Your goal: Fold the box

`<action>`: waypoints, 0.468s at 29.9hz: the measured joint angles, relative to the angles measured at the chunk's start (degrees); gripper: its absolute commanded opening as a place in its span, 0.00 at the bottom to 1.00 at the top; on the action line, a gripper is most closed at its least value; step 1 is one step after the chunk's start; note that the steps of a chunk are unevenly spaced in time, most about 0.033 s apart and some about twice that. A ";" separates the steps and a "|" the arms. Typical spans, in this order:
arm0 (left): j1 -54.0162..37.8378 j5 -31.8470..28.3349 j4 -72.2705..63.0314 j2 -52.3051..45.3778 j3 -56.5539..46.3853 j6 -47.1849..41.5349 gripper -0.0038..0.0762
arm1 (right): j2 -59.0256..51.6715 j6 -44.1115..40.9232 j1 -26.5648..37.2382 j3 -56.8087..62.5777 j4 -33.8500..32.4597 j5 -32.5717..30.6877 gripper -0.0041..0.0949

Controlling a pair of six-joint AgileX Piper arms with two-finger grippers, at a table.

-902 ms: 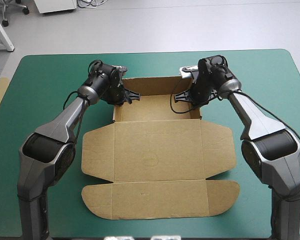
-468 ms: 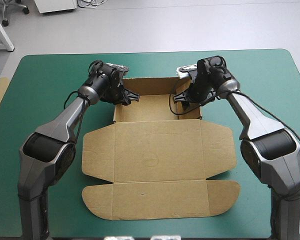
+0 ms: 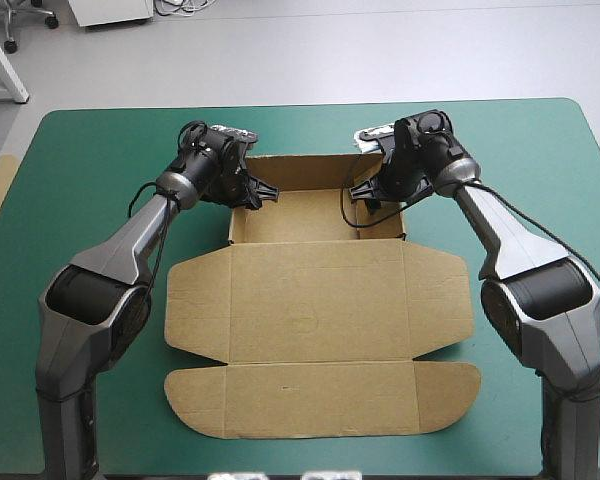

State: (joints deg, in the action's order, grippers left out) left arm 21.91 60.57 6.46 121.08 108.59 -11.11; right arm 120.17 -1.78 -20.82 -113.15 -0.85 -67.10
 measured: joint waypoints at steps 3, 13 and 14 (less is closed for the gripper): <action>0.00 -0.73 0.00 -0.05 0.00 0.00 0.65 | 0.00 0.00 0.00 -0.01 0.16 0.69 0.70; 0.06 -8.34 -0.65 -2.25 -0.31 -0.05 0.65 | 0.00 0.00 0.00 -0.06 0.24 2.41 0.60; 0.06 -8.61 -0.65 -2.50 -0.31 -0.05 0.65 | 0.00 0.00 0.00 -0.06 0.20 2.35 0.60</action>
State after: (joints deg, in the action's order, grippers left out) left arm 21.96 51.96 5.81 118.58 108.28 -11.16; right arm 120.17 -1.78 -20.82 -113.21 -0.65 -64.74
